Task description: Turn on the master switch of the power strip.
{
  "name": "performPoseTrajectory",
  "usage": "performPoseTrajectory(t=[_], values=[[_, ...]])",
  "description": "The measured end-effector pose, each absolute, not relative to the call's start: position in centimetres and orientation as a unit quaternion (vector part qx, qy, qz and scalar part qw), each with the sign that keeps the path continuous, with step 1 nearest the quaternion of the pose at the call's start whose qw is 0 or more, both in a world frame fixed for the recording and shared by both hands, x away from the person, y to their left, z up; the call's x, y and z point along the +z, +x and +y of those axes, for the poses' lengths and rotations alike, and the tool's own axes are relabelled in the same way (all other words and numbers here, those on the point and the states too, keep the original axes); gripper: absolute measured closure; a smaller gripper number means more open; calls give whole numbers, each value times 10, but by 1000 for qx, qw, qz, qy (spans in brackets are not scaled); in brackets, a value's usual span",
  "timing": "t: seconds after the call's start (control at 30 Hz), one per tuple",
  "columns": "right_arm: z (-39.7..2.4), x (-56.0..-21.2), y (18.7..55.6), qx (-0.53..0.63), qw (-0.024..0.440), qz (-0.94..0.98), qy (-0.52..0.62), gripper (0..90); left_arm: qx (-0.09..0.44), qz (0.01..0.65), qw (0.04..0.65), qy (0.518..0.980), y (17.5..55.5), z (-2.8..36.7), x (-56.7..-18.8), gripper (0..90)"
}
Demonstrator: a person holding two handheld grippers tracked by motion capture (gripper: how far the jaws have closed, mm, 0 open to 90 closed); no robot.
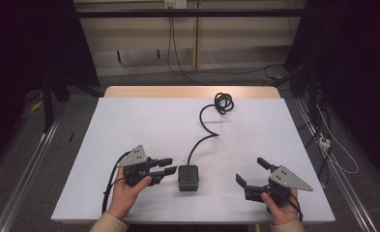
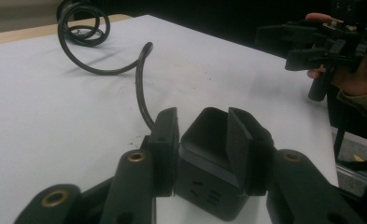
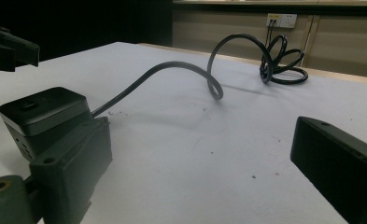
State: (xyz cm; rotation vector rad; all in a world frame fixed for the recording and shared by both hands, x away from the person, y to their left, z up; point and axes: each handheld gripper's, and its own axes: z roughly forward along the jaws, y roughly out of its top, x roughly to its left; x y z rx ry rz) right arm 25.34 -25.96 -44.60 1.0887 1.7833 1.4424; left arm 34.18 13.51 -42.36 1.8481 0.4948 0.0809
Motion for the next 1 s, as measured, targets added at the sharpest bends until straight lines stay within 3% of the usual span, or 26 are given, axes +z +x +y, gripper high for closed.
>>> performPoseTrajectory(t=[1.0], values=[[-261,-446,254,541,298,673,407,48,-1,182,556,811,342,115,-421,840]])
